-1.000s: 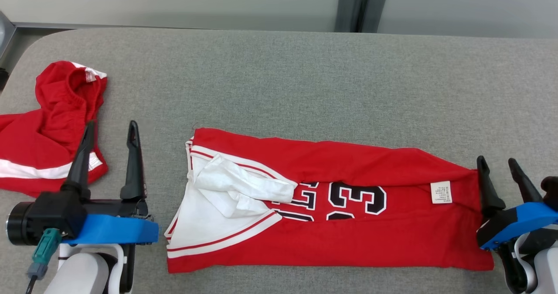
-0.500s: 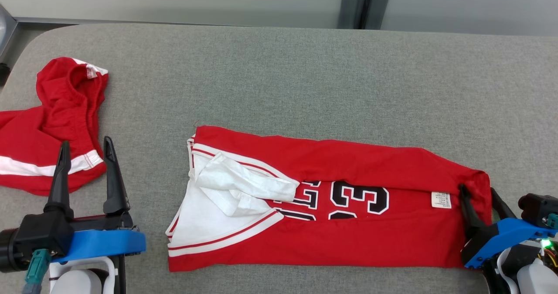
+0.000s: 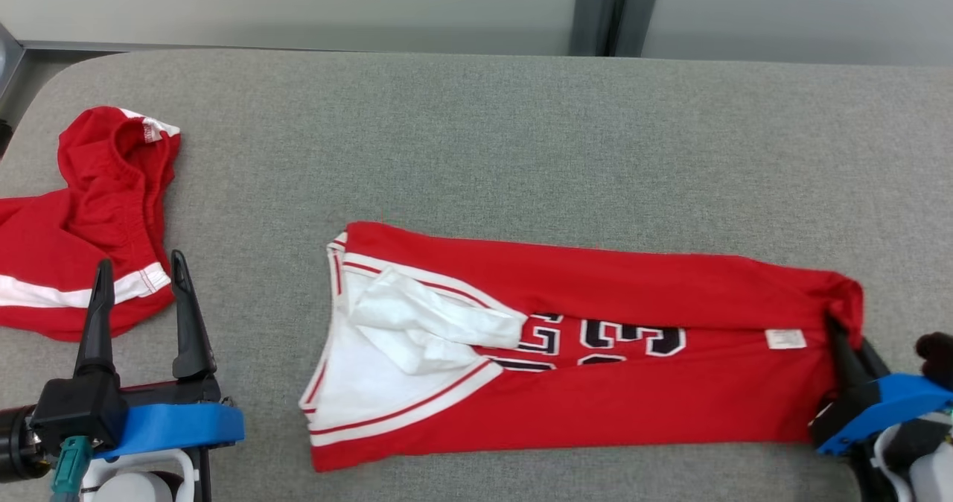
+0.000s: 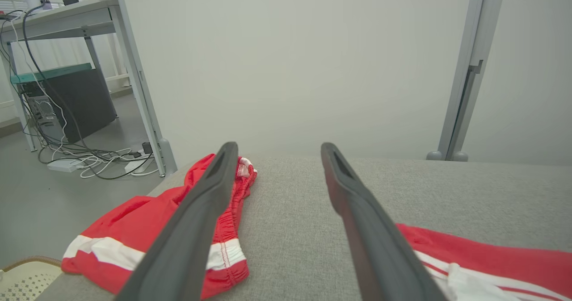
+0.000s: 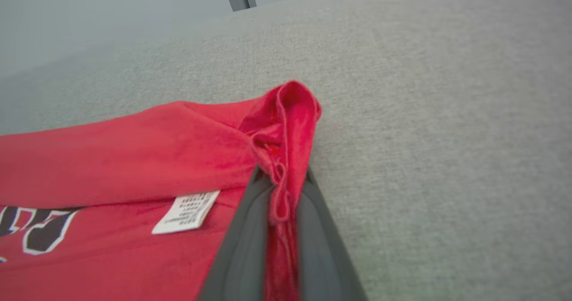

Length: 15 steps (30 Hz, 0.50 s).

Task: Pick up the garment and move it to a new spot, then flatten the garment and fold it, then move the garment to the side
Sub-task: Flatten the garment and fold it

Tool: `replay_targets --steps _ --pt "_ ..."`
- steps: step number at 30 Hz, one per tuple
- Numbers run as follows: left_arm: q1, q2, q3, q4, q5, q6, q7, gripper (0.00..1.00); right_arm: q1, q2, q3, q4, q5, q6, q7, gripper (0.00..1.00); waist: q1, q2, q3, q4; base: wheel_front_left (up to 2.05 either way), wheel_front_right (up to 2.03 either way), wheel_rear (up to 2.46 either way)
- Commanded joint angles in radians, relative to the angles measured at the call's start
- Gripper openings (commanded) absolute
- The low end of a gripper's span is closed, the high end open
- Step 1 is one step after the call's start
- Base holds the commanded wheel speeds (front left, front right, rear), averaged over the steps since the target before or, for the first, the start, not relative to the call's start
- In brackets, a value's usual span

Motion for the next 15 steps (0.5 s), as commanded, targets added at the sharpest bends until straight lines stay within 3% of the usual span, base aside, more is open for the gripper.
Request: replay_targets --steps 1,9,15 --pt "0.007 -0.007 0.011 0.002 0.014 -0.008 -0.005 1.00 -0.018 -0.039 -0.035 -0.014 -0.002 -0.001 -0.008 0.00 0.0001 -0.0001 -0.002 -0.003 0.00 0.00 0.00" --pt "0.008 -0.028 0.036 0.003 0.043 -0.030 -0.005 1.00 -0.035 -0.127 -0.144 -0.054 -0.027 0.000 0.007 0.00 0.0001 -0.0001 -0.011 -0.005 0.00 0.00 0.00" --pt "0.009 -0.042 0.051 0.005 0.059 -0.043 -0.005 1.00 -0.025 -0.120 -0.134 -0.111 -0.032 0.000 0.036 0.00 0.0001 -0.0001 -0.015 -0.007 0.00 0.00 0.00"
